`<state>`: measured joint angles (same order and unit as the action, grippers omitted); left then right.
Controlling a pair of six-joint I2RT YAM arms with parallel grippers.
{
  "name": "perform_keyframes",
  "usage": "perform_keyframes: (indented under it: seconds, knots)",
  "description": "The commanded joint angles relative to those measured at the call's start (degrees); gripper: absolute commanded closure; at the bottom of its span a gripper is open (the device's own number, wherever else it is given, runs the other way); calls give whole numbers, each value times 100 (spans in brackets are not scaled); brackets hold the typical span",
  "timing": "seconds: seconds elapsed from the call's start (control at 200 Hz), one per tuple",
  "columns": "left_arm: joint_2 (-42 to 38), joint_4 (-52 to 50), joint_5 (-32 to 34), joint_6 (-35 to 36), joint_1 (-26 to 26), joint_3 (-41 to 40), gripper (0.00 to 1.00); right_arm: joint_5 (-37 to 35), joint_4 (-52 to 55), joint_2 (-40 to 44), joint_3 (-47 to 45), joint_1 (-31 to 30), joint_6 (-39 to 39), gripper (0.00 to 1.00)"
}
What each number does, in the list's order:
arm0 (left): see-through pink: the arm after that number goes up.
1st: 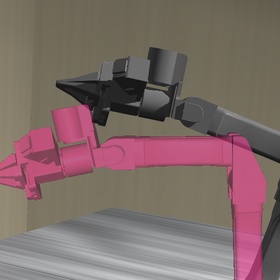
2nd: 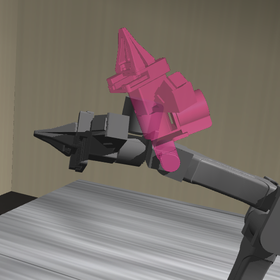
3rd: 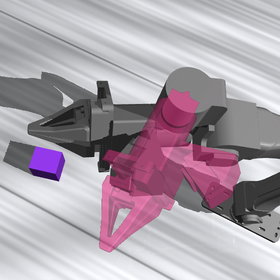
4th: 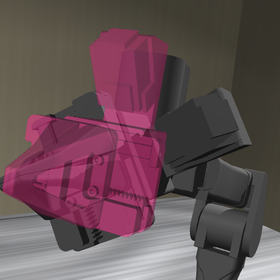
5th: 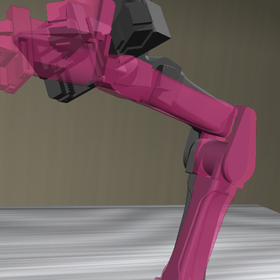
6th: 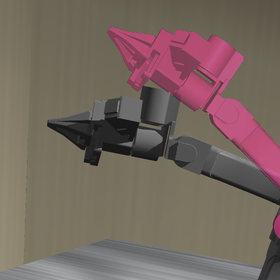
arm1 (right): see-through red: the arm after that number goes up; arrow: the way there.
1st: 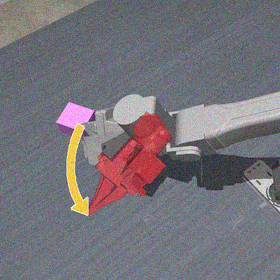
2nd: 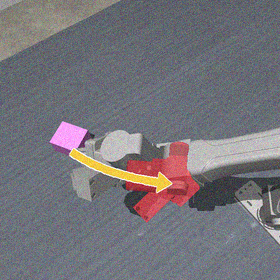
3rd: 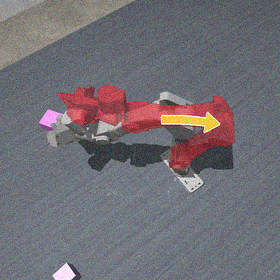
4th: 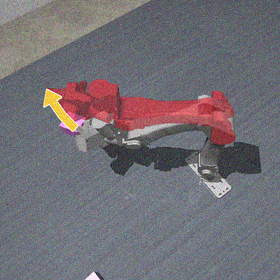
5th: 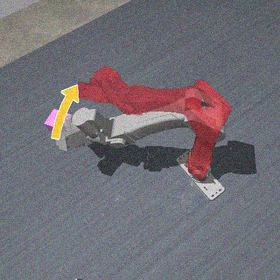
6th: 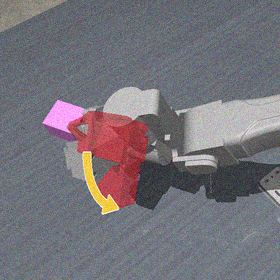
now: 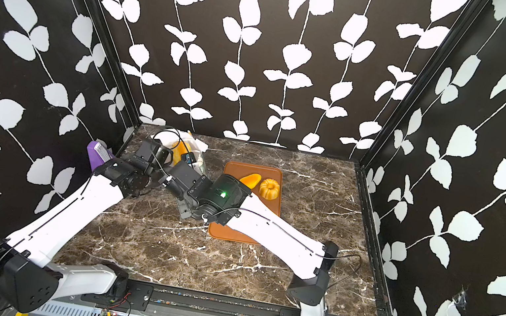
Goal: Pack bread into a paper bag
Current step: Place the fake bread in the paper bag.
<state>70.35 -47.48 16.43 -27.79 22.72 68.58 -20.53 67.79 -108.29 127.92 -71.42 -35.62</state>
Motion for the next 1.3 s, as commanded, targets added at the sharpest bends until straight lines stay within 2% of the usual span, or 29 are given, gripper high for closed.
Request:
perform_keyframes:
  seconds: [0.0, 0.075, 0.215, 0.465, 0.621, 1.096, 1.296]
  knots:
    - [-32, -112, -25, 53, -4, -51, 100, -203, -407, 155, -117, 40, -69, 79]
    - [-37, -106, -30, 52, -4, -48, 100, -205, -407, 174, -144, 49, -71, 78]
    - [-21, -105, -15, 51, -2, -42, 100, -211, -423, 194, -169, 58, -69, 67]
    - [8, -94, -5, 45, -4, -31, 100, -206, -433, 228, -219, 67, -68, 60]
    - [14, -94, 6, 42, -5, -44, 100, -214, -476, 269, -301, 67, -88, 52]
    - [13, -112, 19, 54, -6, -72, 100, -225, -626, 363, -492, 67, -126, 45]
    - [-3, -120, 28, 53, 0, -72, 100, -223, -726, 421, -606, 67, -138, 46]
